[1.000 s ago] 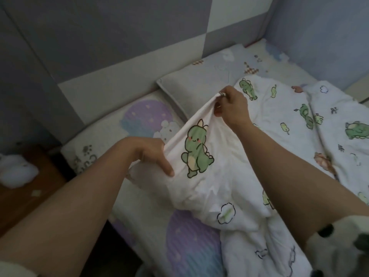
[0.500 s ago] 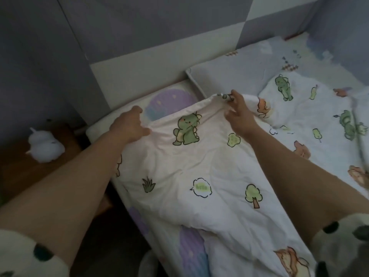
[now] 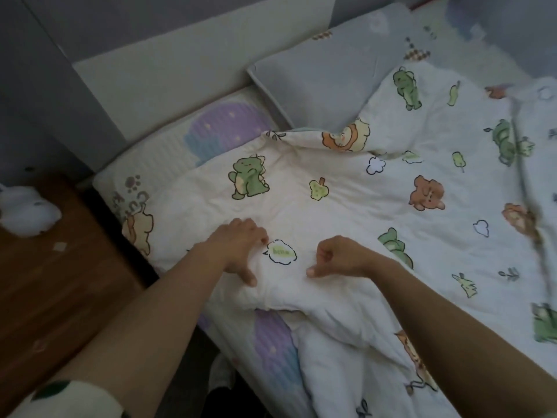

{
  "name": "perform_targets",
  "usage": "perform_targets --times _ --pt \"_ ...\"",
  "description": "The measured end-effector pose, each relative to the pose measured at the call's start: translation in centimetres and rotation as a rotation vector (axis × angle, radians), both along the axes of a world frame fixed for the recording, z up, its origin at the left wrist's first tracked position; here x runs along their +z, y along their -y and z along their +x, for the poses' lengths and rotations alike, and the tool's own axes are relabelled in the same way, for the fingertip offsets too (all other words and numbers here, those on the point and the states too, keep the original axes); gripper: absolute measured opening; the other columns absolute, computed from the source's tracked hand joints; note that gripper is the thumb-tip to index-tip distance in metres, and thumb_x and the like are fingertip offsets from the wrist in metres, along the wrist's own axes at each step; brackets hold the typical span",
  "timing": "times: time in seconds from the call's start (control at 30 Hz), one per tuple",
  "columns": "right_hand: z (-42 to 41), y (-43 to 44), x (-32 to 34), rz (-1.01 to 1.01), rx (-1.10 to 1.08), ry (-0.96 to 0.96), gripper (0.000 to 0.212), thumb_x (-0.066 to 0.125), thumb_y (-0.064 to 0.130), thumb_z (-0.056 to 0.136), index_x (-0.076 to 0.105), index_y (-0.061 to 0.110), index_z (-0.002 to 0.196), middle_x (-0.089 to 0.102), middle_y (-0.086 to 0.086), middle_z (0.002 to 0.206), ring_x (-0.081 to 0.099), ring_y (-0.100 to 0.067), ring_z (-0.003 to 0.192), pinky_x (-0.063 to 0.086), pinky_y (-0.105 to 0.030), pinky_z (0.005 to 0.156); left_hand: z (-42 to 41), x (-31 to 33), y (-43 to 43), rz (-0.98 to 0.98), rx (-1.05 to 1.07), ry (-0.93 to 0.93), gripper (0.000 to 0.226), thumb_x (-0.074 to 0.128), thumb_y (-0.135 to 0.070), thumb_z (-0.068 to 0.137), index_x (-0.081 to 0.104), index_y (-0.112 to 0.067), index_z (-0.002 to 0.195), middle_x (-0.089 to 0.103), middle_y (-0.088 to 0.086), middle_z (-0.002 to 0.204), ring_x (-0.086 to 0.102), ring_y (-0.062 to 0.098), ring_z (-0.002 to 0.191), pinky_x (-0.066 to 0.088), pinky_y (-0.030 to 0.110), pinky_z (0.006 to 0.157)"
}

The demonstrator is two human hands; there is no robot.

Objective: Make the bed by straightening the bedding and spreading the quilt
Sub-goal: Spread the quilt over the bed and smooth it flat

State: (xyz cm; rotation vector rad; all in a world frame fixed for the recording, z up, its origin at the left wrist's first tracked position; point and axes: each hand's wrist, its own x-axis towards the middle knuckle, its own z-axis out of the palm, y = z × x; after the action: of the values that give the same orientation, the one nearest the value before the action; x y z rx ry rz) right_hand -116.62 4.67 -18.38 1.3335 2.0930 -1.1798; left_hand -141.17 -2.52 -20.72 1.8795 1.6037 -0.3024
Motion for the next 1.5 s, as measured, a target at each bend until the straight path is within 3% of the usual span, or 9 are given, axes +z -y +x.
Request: perform_targets --times 0.1,0.17,0.33,0.57,0.77,0.93,1.13,1.37,1.5 --pt "1.6 3.4 -2.3 -0.033 0.077 0.113 0.074 0.085 0.052 0.056 0.048 0.025 0.114 0.050 0.003 0.116 0.051 -0.017 0.105 0.045 -0.036 0.091 0.4 -1.3 0.8 -0.061 -0.113 -0.220 0.101 0.079 -0.047 0.059 0.021 -0.039 0.142 0.026 -0.004 0.143 0.028 0.023 0.133 0.016 0.045 0.115" --pt "2.2 5.5 -4.0 0.041 0.188 0.207 0.097 0.085 0.048 0.055 0.034 0.026 0.134 0.038 -0.001 0.132 0.042 -0.023 0.120 0.041 -0.042 0.099 0.5 -1.9 0.9 -0.013 -0.159 -0.300 0.076 0.064 -0.031 0.079 0.022 -0.035 0.142 0.040 -0.002 0.138 0.037 0.022 0.129 0.008 0.046 0.117" --pt "2.1 6.2 -6.4 0.165 0.062 0.145 0.054 0.057 0.018 0.089 0.043 0.017 0.141 0.045 -0.009 0.143 0.042 -0.024 0.132 0.033 -0.030 0.105 0.4 -2.5 0.5 0.006 -0.220 -0.334 0.046 0.038 -0.010 0.093 0.041 -0.029 0.134 0.055 0.003 0.129 0.049 0.020 0.122 0.011 0.036 0.118" --pt "0.4 6.2 -4.5 0.098 -0.004 -0.031 0.017 0.063 0.003 0.080 0.061 0.004 0.098 0.062 -0.016 0.112 0.055 -0.025 0.102 0.033 -0.028 0.076 -0.9 -0.1 1.2 -0.083 -0.225 -0.410 0.032 0.043 -0.010 0.092 0.057 -0.019 0.119 0.056 0.008 0.124 0.055 0.027 0.111 0.040 0.032 0.082" --pt "-1.7 8.7 -2.8 -0.217 0.099 -0.037 0.022 0.073 0.017 0.078 0.056 0.029 0.070 0.060 0.009 0.081 0.054 -0.010 0.079 0.041 -0.026 0.070 -2.9 1.2 3.8 -0.289 -0.211 -0.495 0.038 0.040 -0.020 0.095 0.047 -0.018 0.132 0.049 0.007 0.136 0.050 0.024 0.121 0.041 0.036 0.094" --pt "-2.0 9.9 -2.3 -0.328 -0.010 -0.073 0.032 0.077 0.042 0.077 0.067 0.024 0.101 0.067 -0.001 0.098 0.064 -0.015 0.083 0.053 -0.036 0.080 -4.3 0.6 7.3 -0.633 -0.195 -0.718 0.057 0.047 -0.023 0.088 0.037 -0.013 0.143 0.041 0.009 0.144 0.045 0.027 0.128 0.038 0.043 0.106" --pt "2.5 8.4 -4.1 0.197 -0.211 0.014 0.020 0.064 0.028 0.087 0.064 0.017 0.104 0.065 -0.003 0.107 0.059 -0.021 0.098 0.047 -0.030 0.083 -0.9 0.3 6.7 -0.199 -0.112 -0.396 0.033 0.048 -0.018 0.090 0.056 -0.024 0.121 0.054 0.002 0.123 0.055 0.022 0.107 0.045 0.032 0.083" --pt "7.0 10.2 -5.4 0.207 -0.237 0.093 0.022 0.065 0.029 0.086 0.053 0.016 0.073 0.056 0.001 0.081 0.054 -0.020 0.079 0.042 -0.030 0.066 9.0 -0.3 9.2 -0.218 -0.280 0.071 0.025 0.072 -0.046 0.074 0.063 -0.023 0.074 0.062 -0.004 0.077 0.057 0.017 0.075 0.042 0.026 0.064" --pt "8.5 11.5 -6.5 0.138 -0.126 0.124 0.023 0.065 0.036 0.085 0.053 0.019 0.072 0.056 0.003 0.081 0.053 -0.018 0.079 0.041 -0.028 0.065 12.7 -2.8 13.5 -0.193 -0.571 -0.039 0.029 0.072 -0.036 0.071 0.066 -0.023 0.096 0.065 0.002 0.102 0.061 0.025 0.094 0.043 0.029 0.069"
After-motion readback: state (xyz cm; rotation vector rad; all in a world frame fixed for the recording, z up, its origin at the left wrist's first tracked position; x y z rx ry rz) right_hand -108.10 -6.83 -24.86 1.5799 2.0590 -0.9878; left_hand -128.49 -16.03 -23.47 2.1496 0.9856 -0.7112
